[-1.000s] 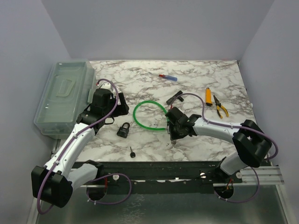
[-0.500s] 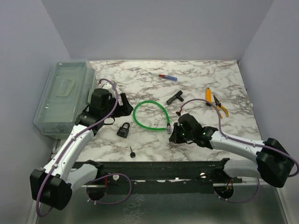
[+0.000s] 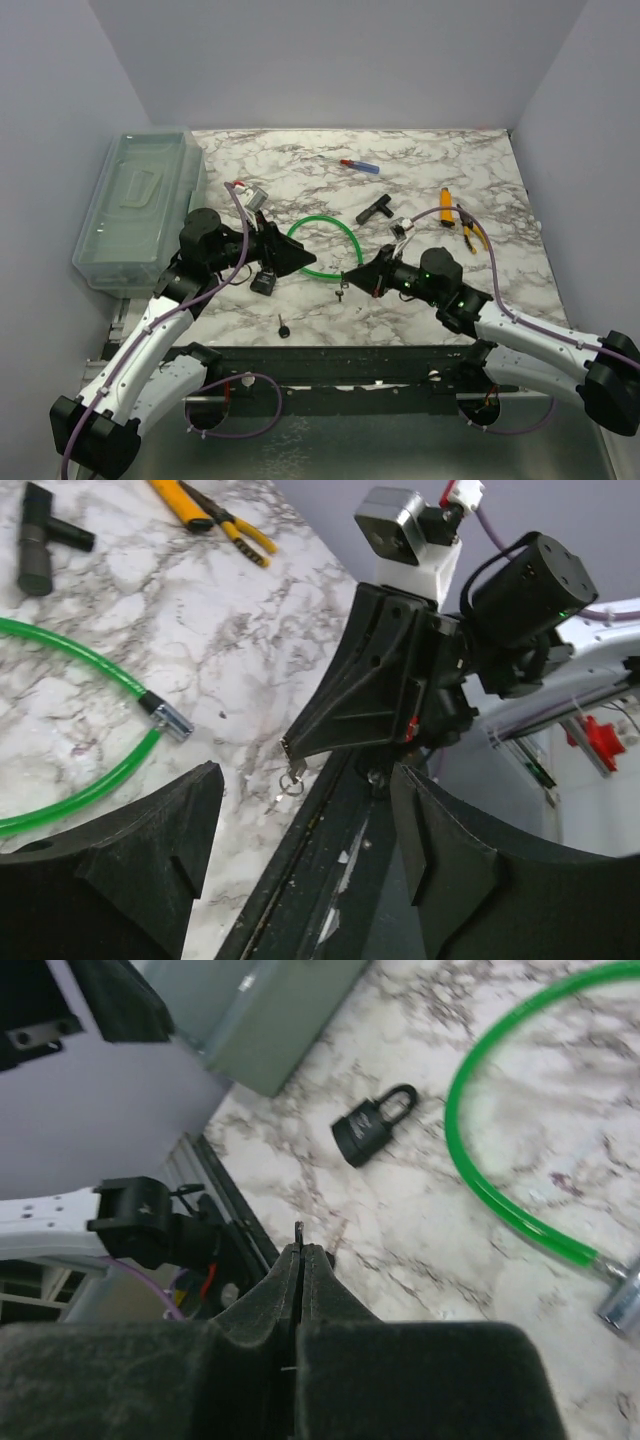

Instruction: Unlock with the key

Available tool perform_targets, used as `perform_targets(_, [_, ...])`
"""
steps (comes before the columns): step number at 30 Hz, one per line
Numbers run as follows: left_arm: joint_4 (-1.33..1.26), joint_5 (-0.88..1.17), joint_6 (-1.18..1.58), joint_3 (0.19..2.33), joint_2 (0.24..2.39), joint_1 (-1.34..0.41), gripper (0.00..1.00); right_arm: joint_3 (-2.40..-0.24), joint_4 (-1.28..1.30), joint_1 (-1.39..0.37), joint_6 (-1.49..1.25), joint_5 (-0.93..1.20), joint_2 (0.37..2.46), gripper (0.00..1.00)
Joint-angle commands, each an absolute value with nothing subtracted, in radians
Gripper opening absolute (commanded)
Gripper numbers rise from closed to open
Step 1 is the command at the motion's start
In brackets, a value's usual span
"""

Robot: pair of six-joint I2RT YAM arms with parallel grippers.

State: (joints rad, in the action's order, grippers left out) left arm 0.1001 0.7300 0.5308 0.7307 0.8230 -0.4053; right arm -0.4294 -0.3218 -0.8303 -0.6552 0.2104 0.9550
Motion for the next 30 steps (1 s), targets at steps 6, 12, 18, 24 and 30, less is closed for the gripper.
perform_targets(6, [-0.079, 0.936, 0.630, 0.695, 0.834, -0.436, 0.63, -0.552, -0.585, -0.837, -0.683, 0.382, 1.032, 0.01])
perform_targets(12, [-0.093, 0.929, 0.638, 0.688, 0.829, -0.446, 0.56, -0.607, -0.647, -0.836, -0.705, 0.432, 1.080, 0.01])
perform_targets(18, [-0.095, 0.897, 0.642, 0.686, 0.814, -0.445, 0.48, -0.655, -0.680, -0.836, -0.723, 0.524, 1.144, 0.01])
perform_targets(24, [-0.094, 0.855, 0.633, 0.683, 0.788, -0.445, 0.45, -0.664, -0.696, -0.836, -0.735, 0.562, 1.171, 0.01])
perform_targets(30, [-0.088, 0.831, 0.624, 0.681, 0.776, -0.444, 0.41, -0.667, -0.702, -0.836, -0.744, 0.584, 1.188, 0.01])
